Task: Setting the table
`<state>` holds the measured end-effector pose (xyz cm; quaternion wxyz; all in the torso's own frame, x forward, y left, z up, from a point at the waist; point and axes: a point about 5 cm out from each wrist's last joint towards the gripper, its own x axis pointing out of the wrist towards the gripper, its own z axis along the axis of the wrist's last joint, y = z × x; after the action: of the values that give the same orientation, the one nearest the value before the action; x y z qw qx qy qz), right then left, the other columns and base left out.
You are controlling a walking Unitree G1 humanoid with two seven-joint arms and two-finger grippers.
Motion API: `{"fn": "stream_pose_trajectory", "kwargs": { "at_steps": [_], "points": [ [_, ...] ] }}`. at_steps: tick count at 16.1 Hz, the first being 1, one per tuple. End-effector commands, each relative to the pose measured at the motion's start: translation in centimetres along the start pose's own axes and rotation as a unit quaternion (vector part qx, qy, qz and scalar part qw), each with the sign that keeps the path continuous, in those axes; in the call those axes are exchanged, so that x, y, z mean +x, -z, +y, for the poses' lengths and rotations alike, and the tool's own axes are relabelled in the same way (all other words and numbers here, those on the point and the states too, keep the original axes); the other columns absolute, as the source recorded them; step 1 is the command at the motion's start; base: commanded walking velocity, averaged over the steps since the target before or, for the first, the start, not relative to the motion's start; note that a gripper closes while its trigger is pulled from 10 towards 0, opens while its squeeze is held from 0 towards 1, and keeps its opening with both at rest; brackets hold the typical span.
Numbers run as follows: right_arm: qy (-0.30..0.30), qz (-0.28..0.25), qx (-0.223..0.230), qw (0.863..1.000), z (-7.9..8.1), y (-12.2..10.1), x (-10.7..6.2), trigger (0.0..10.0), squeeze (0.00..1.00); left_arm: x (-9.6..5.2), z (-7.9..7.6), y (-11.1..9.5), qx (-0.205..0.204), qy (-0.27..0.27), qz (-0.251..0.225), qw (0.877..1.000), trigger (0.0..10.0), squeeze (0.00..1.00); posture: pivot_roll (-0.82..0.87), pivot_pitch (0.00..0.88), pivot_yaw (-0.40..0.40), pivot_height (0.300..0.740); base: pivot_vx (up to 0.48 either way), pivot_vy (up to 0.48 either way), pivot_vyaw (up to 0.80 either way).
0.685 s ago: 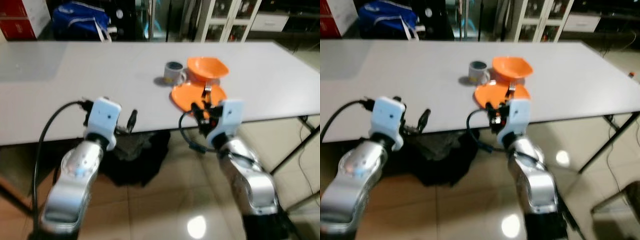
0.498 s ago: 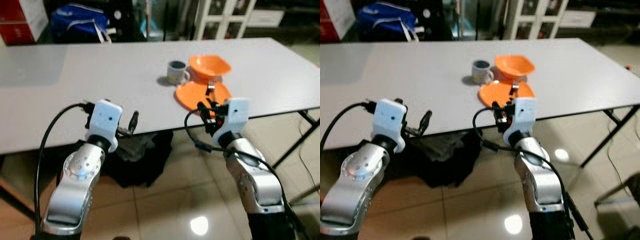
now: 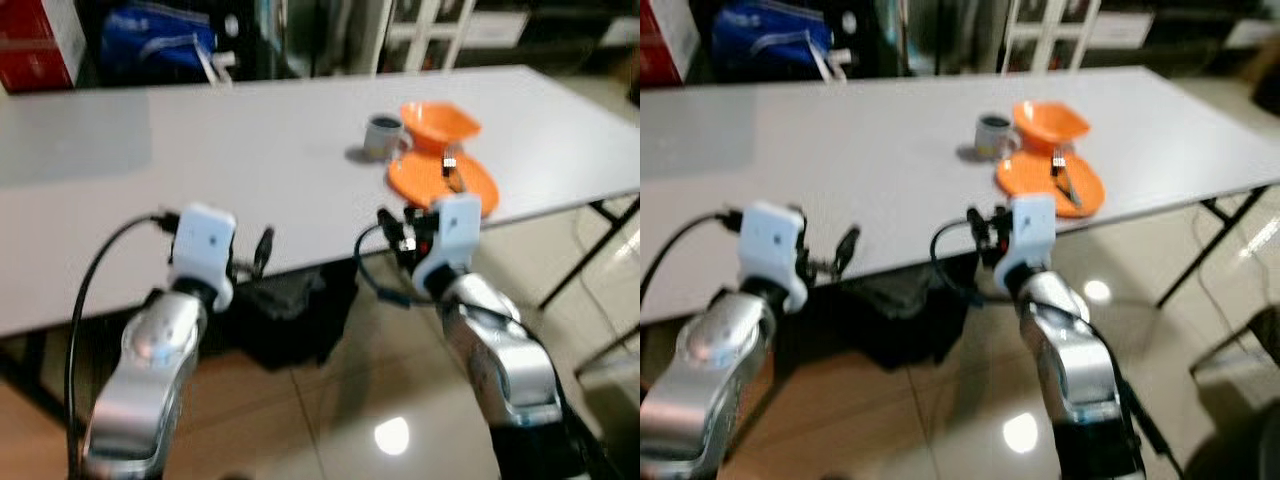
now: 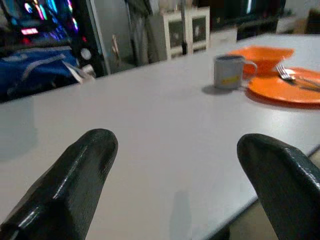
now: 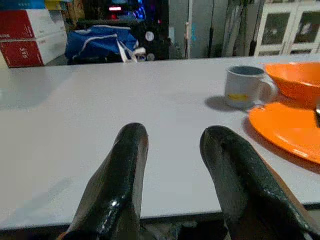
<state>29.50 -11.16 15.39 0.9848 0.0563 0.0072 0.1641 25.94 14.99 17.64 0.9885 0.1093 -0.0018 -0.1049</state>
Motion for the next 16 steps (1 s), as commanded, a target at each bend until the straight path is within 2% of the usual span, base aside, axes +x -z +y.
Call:
{"fn": "stream_pose_trajectory", "kwargs": {
  "at_steps": [1, 2, 3, 4, 7, 16],
  "points": [
    [-0.014, -0.01, -0.006, 1.0, 0.61, -0.59, 0.3, 10.0, 0.0, -0.19, 0.51, 0.05, 0.007, -0.015, 0.005, 1.0, 10.0, 1.0, 0.0, 0.0, -0.085, 0.74, 0.0, 0.48, 0.0],
    [-0.014, -0.009, -0.005, 1.0, 0.61, -0.54, 0.31, 10.0, 0.0, -0.24, 0.54, 0.1, 0.011, -0.018, 0.007, 1.0, 10.0, 1.0, 0.01, 0.0, -0.089, 0.74, 0.0, 0.48, 0.0],
    [-0.013, -0.005, -0.001, 1.0, 0.58, -0.42, 0.29, 10.0, 0.0, -0.25, 0.56, 0.12, 0.016, -0.02, 0.007, 1.0, 10.0, 0.35, 0.01, 0.0, -0.089, 0.74, 0.0, 0.48, 0.0],
    [-0.012, 0.0, 0.001, 1.0, 0.53, -0.29, 0.29, 10.0, 0.0, -0.21, 0.59, 0.08, 0.024, -0.022, 0.006, 0.999, 10.0, 0.0, 0.0, 0.0, -0.089, 0.74, 0.0, 0.48, 0.0],
    [-0.013, -0.005, -0.006, 1.0, 0.48, -0.32, 0.34, 10.0, 0.0, -0.05, 0.72, -0.04, 0.04, -0.029, 0.001, 0.999, 10.0, 0.0, 0.0, 0.0, -0.087, 0.74, 0.0, 0.48, 0.0],
    [-0.025, -0.012, -0.018, 0.999, 0.79, -0.44, 0.56, 10.0, 0.0, 0.05, 1.17, -0.26, 0.046, -0.039, -0.005, 0.998, 10.0, 0.0, 0.01, 0.0, -0.085, 0.74, 0.0, 0.48, 0.0]
  ]
}}
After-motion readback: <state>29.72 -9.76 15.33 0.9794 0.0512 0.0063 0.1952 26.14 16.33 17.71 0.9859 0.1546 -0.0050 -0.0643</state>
